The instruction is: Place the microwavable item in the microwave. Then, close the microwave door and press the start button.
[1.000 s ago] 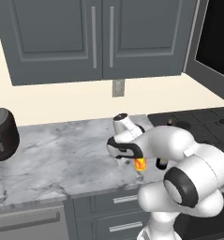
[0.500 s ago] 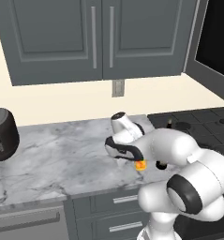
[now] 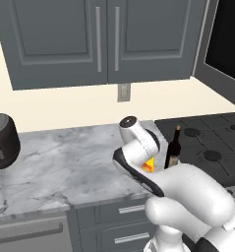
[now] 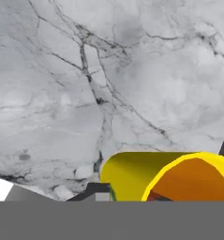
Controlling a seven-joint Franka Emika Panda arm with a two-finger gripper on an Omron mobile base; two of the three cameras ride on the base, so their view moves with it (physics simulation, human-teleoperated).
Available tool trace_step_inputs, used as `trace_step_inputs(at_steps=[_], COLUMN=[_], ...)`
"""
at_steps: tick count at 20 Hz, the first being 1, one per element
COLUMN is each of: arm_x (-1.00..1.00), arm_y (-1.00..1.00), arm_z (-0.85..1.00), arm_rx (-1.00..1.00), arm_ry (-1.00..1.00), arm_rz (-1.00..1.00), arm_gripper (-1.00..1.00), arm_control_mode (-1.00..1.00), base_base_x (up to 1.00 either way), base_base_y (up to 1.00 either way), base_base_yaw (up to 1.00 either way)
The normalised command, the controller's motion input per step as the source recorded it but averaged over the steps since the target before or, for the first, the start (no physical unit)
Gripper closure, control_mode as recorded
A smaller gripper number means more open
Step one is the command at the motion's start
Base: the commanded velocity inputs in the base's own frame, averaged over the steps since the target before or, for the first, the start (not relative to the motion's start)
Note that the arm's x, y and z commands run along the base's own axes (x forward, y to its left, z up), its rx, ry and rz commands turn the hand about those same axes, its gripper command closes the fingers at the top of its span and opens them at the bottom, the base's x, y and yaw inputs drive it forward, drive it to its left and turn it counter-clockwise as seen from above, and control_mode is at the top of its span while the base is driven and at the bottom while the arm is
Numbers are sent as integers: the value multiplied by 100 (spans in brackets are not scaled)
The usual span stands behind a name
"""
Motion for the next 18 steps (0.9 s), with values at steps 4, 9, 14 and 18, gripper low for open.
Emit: trace_step_inputs(at_steps=[4, 9, 14, 18], arm_x=[-30, -58, -24, 0], arm_y=[0, 0, 6, 17], arm_z=[100, 86, 45, -4], arm_rx=[0, 3, 4, 0], arm_ry=[-20, -11, 4, 15], arm_rz=[6, 13, 17, 15], arm_gripper=[100, 100, 100, 100], arm_control_mode=[-100, -100, -100, -100], base_base_x=[0, 0, 0, 0], base_base_y=[0, 0, 0, 0], base_base_yaw=[0, 0, 0, 0])
